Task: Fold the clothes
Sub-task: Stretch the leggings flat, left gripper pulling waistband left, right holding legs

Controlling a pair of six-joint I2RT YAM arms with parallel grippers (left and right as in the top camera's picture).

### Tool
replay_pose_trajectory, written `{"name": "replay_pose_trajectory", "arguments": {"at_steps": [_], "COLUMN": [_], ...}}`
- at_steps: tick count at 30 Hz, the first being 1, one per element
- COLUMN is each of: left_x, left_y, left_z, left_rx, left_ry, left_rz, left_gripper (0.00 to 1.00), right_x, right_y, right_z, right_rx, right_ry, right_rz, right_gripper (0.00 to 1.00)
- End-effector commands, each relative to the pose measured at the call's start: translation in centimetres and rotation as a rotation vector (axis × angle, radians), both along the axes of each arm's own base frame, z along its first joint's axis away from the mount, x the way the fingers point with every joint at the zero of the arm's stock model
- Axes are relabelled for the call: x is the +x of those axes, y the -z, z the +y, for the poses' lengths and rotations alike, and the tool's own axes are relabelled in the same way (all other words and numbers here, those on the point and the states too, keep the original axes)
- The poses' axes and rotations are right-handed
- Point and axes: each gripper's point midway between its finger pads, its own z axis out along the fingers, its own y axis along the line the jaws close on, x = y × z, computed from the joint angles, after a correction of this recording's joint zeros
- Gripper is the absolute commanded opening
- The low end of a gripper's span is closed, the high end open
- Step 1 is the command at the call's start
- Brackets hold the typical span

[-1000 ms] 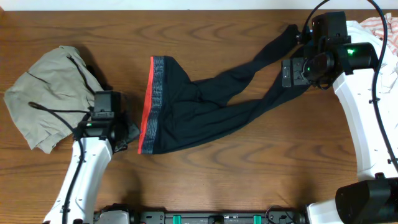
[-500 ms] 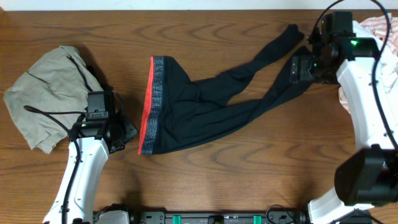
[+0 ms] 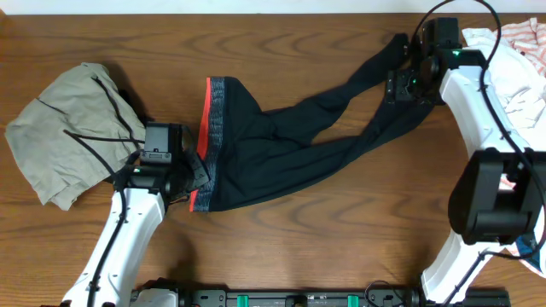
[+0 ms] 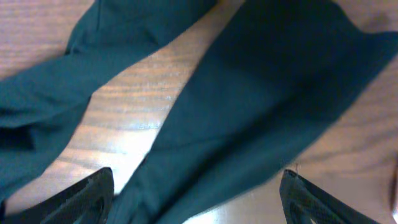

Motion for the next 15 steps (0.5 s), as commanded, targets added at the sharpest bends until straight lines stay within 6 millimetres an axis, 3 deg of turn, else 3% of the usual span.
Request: {"name": "replay_pose_trajectory", "arguments": {"at_steps": [1,15], "left_x": [-0.6,-2.0], "left_y": [1.3,7.0], "left_z": [0.0,0.1], "left_rx": [0.012,0.027], "left_ry": [0.021,0.022], "left_rz": [0.04,0.256], "left_gripper": [0.06,0.06], "right_x": [0.4,4.4], "right_y": [1.9,5.5], "right_z": [0.4,0.6], "right_rx": [0.02,0.023], "right_ry": [0.001,-0.005], "right_rz": [0.022,-0.067], "right_gripper": [0.83,0.87]}}
